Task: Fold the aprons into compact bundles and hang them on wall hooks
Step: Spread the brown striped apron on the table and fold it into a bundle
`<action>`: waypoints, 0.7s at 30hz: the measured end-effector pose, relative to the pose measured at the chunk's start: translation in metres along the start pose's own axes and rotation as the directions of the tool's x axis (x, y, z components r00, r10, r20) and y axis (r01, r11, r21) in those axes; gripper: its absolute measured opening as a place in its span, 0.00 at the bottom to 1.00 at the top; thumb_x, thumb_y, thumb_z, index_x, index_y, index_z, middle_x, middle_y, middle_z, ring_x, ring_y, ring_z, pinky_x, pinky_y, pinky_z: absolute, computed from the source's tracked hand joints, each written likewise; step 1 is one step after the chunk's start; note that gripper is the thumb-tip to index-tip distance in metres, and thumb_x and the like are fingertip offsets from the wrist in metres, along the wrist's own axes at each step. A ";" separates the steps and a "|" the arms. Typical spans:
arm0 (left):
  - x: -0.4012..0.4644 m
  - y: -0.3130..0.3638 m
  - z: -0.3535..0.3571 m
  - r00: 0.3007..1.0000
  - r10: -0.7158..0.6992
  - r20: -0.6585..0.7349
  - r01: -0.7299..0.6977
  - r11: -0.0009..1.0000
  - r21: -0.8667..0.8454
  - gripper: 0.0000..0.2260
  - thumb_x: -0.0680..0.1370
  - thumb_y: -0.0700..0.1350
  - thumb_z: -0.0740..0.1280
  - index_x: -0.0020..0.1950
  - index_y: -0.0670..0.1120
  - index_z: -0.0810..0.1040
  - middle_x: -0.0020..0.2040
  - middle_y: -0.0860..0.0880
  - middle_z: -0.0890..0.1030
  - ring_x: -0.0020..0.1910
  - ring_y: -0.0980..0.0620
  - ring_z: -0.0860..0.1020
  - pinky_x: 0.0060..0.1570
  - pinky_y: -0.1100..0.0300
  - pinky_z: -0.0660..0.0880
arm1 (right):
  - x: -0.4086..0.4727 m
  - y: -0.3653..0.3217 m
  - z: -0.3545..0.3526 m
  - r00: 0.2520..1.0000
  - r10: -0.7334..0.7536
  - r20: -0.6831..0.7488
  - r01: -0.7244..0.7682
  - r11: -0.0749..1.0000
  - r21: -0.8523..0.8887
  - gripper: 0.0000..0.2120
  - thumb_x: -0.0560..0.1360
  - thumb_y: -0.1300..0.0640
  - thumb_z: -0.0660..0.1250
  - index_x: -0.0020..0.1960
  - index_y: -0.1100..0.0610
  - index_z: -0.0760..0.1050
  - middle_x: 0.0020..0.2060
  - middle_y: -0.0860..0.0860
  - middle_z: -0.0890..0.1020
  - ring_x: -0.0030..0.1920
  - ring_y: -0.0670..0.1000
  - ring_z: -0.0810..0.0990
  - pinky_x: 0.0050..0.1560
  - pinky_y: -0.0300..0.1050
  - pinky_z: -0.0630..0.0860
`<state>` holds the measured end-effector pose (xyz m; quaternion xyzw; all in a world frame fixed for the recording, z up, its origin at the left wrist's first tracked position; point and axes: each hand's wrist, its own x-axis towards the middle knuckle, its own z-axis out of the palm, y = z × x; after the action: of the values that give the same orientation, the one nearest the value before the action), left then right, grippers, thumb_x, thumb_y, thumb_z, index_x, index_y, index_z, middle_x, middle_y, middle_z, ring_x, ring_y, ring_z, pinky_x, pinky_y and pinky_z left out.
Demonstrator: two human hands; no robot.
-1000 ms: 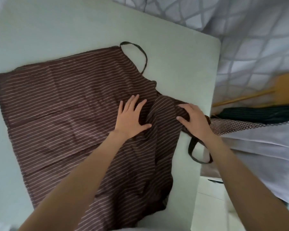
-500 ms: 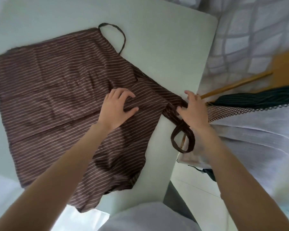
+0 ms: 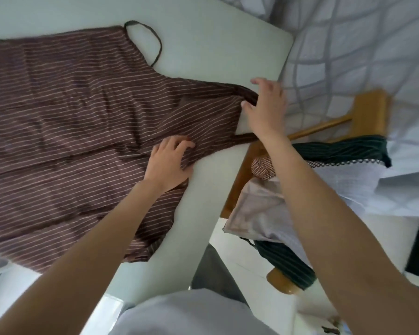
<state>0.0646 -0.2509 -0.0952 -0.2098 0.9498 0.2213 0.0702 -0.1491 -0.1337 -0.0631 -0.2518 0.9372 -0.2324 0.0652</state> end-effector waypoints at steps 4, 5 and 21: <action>-0.010 -0.009 0.002 1.000 0.009 -0.014 -0.009 1.000 0.015 0.18 0.73 0.56 0.67 0.60 0.51 0.75 0.68 0.48 0.69 0.71 0.45 0.62 0.68 0.43 0.58 | -0.028 0.016 0.016 0.989 0.031 -0.147 -0.032 0.999 -0.009 0.14 0.74 0.59 0.63 0.60 0.54 0.72 0.60 0.54 0.73 0.62 0.55 0.69 0.62 0.47 0.67; -0.011 -0.009 0.003 1.000 0.001 -0.019 -0.001 1.000 0.015 0.21 0.75 0.58 0.65 0.64 0.51 0.72 0.70 0.48 0.68 0.71 0.45 0.62 0.69 0.44 0.58 | -0.033 0.020 0.018 0.990 0.012 -0.143 -0.010 1.000 0.020 0.13 0.75 0.59 0.63 0.60 0.55 0.73 0.59 0.55 0.74 0.60 0.55 0.70 0.60 0.46 0.68; 0.011 -0.024 0.005 0.993 -0.054 0.104 0.041 0.992 0.123 0.30 0.73 0.69 0.57 0.70 0.56 0.65 0.74 0.50 0.61 0.73 0.45 0.56 0.72 0.39 0.49 | 0.047 0.035 0.027 0.979 -0.108 0.172 0.128 0.986 -0.110 0.20 0.75 0.47 0.65 0.64 0.53 0.72 0.63 0.57 0.71 0.64 0.58 0.68 0.64 0.50 0.66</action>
<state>0.0648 -0.2722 -0.1110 -0.2154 0.9510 0.1728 0.1390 -0.1986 -0.1414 -0.1036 -0.3288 0.9243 -0.1573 0.1136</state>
